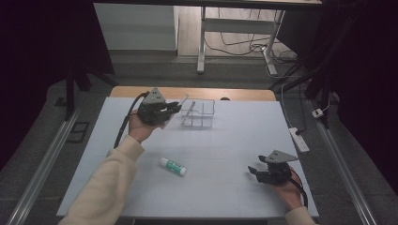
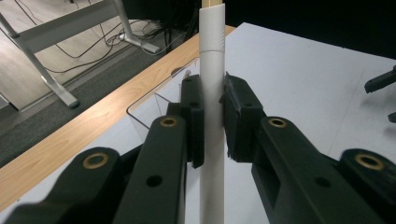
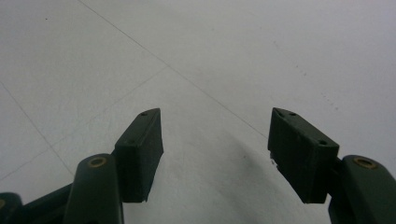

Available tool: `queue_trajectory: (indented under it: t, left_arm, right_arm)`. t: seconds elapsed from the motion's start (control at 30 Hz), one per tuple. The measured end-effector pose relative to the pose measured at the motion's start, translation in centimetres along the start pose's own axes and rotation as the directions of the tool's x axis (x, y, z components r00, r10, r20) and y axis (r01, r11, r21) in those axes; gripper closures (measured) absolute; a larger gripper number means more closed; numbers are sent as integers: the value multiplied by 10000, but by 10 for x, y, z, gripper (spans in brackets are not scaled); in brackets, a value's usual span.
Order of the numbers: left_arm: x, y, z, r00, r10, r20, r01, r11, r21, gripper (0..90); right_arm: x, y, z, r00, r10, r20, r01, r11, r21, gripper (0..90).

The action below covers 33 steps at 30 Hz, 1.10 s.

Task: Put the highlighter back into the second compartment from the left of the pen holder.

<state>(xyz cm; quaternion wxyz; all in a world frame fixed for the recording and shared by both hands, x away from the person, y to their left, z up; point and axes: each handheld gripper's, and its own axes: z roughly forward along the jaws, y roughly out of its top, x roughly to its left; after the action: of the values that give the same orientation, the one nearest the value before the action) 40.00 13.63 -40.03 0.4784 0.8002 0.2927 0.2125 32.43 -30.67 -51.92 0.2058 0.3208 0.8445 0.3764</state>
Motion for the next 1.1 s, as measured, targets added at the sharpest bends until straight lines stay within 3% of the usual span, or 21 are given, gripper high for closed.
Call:
queue_trajectory:
  t: [1.1]
  left_arm:
    - [10,27,47,9995,-294,-87,290,9987,-415,790]
  right_arm:
    - [-1,-1,2,10000,27,-30,-27,10000,15,352]
